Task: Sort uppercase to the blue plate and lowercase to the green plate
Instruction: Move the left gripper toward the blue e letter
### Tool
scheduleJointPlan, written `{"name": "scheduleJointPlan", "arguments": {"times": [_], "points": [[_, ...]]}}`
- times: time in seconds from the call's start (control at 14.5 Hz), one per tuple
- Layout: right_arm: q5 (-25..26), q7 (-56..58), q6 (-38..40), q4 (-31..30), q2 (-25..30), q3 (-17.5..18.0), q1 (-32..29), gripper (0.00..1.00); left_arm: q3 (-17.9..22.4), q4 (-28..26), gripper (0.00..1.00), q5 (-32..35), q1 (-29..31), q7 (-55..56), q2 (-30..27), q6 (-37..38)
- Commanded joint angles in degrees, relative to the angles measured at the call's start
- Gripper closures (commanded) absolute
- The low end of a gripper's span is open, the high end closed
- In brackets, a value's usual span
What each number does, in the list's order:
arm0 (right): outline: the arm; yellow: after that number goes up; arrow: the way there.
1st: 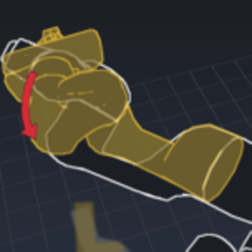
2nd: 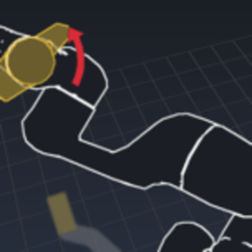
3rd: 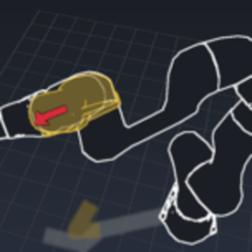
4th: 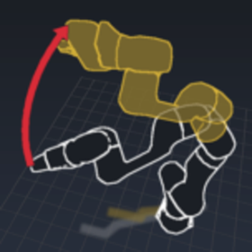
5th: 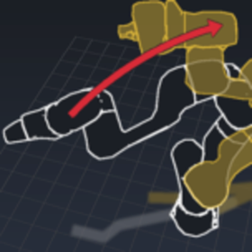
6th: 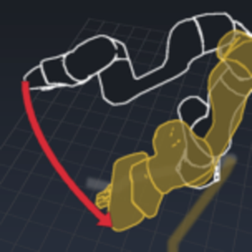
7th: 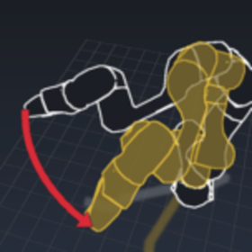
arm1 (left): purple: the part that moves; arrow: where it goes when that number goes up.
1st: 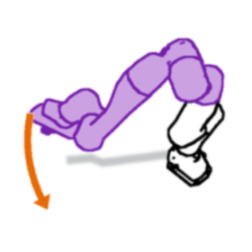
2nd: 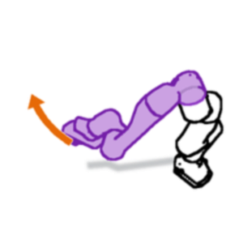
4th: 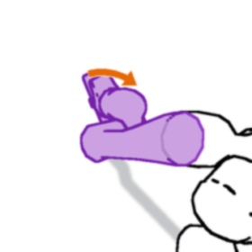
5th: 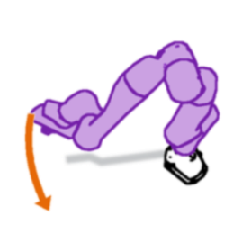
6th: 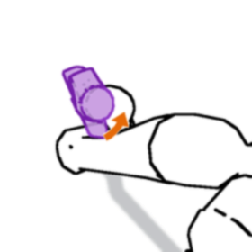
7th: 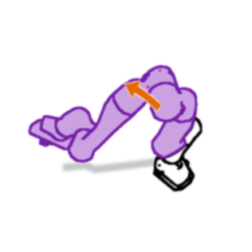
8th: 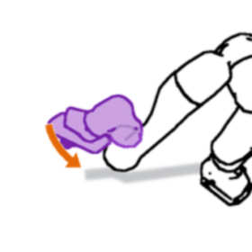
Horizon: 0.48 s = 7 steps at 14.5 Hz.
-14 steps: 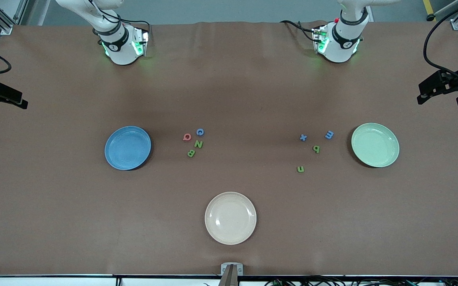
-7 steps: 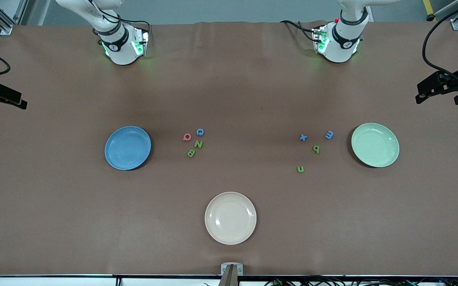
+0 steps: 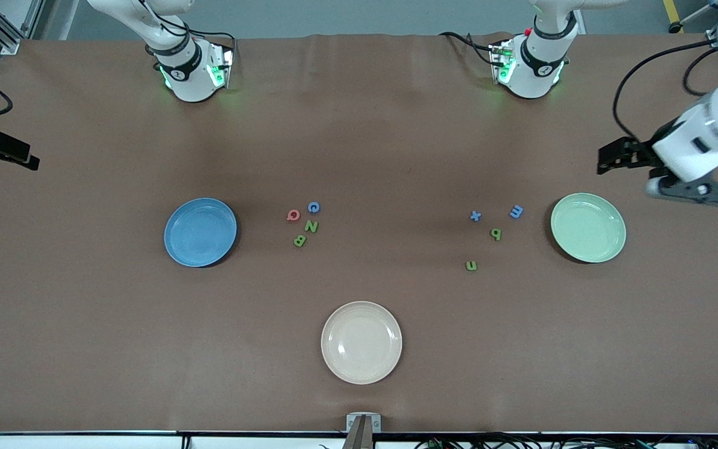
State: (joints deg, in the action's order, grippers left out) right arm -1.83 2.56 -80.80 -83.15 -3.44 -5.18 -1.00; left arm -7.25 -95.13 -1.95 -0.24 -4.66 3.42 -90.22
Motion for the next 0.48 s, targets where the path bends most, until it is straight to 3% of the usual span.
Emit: {"name": "scheduleJointPlan", "arguments": {"times": [0.0, 0.42], "points": [[-0.72, 0.70, -0.15, -2.36, 3.08, 0.17, -0.49, 0.00, -1.97, -8.81, 0.01, -0.69, 0.06, -5.42, -1.58, -6.61], [-0.72, 0.70, -1.02, -7.72, 7.30, 0.26, -0.40, 0.00, -3.91, -24.91, 0.00, 0.02, -0.02, -16.43, -0.88, -24.72]]}}
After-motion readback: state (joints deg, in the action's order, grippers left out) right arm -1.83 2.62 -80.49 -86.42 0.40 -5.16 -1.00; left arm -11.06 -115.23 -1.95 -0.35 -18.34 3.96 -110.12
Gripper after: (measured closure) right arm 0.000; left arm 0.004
